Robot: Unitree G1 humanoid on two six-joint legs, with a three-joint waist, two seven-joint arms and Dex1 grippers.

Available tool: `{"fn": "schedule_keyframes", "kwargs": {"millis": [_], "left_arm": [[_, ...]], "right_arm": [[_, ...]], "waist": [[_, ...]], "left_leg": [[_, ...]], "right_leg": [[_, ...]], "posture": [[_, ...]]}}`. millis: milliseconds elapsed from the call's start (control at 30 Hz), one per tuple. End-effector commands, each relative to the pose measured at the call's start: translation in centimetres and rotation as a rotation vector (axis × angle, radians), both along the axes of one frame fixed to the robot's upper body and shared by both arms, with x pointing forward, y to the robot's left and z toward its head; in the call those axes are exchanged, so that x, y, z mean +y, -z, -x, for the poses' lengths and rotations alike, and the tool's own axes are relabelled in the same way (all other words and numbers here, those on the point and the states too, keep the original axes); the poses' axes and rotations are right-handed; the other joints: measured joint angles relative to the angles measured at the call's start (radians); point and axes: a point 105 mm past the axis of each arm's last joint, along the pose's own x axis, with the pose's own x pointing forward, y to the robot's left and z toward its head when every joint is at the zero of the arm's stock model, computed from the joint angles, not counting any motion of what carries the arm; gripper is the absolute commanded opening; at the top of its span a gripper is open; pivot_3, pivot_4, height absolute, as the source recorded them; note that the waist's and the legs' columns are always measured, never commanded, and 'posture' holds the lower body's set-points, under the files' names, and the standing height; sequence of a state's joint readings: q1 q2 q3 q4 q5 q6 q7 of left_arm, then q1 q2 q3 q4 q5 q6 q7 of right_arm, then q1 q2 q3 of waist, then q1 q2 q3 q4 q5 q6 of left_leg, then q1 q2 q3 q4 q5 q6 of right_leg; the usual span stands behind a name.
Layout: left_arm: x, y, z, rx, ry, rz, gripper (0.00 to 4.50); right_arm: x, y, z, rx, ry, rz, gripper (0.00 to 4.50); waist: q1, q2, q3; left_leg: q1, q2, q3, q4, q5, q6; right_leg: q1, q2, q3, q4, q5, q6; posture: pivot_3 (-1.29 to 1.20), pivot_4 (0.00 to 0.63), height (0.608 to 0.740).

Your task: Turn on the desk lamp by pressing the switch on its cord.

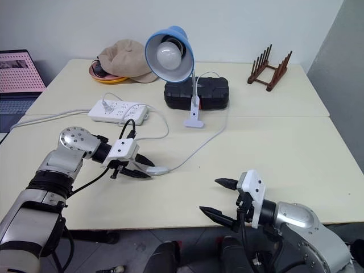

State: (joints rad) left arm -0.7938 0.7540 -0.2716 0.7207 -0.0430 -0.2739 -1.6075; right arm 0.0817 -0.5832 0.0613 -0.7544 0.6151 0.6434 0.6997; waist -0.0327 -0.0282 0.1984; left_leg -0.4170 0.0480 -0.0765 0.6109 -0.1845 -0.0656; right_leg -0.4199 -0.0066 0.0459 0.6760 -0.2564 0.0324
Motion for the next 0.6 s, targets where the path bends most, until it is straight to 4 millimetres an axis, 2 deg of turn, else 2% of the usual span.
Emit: {"fn": "schedule_keyframes", "kwargs": {"millis": [33, 133, 200, 300, 400, 467, 600], "left_arm": [[-0.3, -0.9, -0.5, -0.040, 0.009, 0.012, 0.88], [-0.6, -0.9, -0.6, -0.037, 0.004, 0.029, 0.41], [-0.7, -0.8, -0.6, -0.028, -0.006, 0.045, 0.41], [-2.5, -3.1, -0.8, 0.124, -0.124, 0.234, 0.41], [-4.5, -5.4, -0.3, 0.266, -0.179, 0.398, 0.41], [-6.5, -7.3, 0.0, 0.383, -0.226, 0.549, 0.41], [-9.4, -9.0, 1.0, 0.568, -0.274, 0.726, 0.41]], "right_arm": [[0.5, -1.1, 0.3, -0.044, -0.045, -0.010, 4.50], [0.8, -1.1, 0.1, -0.047, -0.047, -0.007, 4.50], [0.9, -1.1, 0.1, -0.046, -0.048, -0.008, 4.50], [0.7, -0.8, -0.2, -0.016, -0.002, -0.028, 4.50], [-0.1, -0.6, -0.4, 0.073, 0.083, -0.121, 4.50], [-0.6, -0.6, -0.7, 0.158, 0.163, -0.233, 4.50], [-0.4, -1.3, -1.6, 0.287, 0.259, -0.436, 4.50]], "waist": [[0.000, 0.000, 0.000], [0.000, 0.000, 0.000], [0.000, 0.000, 0.000], [-0.001, 0.000, 0.000], [0.002, -0.002, 0.000], [0.000, -0.002, 0.000], [-0.001, -0.002, 0.000]], "left_leg": [[0.000, 0.000, 0.000, 0.000, 0.000, 0.000], [0.000, 0.000, 0.000, 0.000, 0.000, 0.000], [0.000, 0.000, 0.000, 0.000, 0.000, 0.000], [0.000, 0.000, 0.000, 0.000, 0.000, 0.000], [-0.001, 0.000, -0.001, 0.000, 0.000, 0.000], [-0.001, 0.000, -0.001, 0.000, 0.000, 0.000], [0.000, 0.000, -0.002, 0.001, 0.000, 0.000]], "right_leg": [[0.000, 0.000, 0.000, 0.000, 0.000, 0.000], [0.000, 0.000, 0.000, 0.000, 0.000, 0.000], [0.000, 0.000, 0.000, 0.000, 0.000, 0.000], [0.000, 0.000, 0.000, 0.000, 0.000, 0.000], [0.000, 0.000, -0.001, 0.001, 0.000, 0.000], [0.000, 0.000, -0.001, 0.001, 0.000, 0.000], [0.001, 0.000, -0.001, 0.003, 0.002, 0.006]], "posture": [[0.00, 0.150, 0.740], [0.00, 0.150, 0.740], [0.00, 0.150, 0.740], [0.00, 0.150, 0.740], [0.00, 0.150, 0.740], [0.00, 0.150, 0.740], [0.00, 0.150, 0.740]]}}
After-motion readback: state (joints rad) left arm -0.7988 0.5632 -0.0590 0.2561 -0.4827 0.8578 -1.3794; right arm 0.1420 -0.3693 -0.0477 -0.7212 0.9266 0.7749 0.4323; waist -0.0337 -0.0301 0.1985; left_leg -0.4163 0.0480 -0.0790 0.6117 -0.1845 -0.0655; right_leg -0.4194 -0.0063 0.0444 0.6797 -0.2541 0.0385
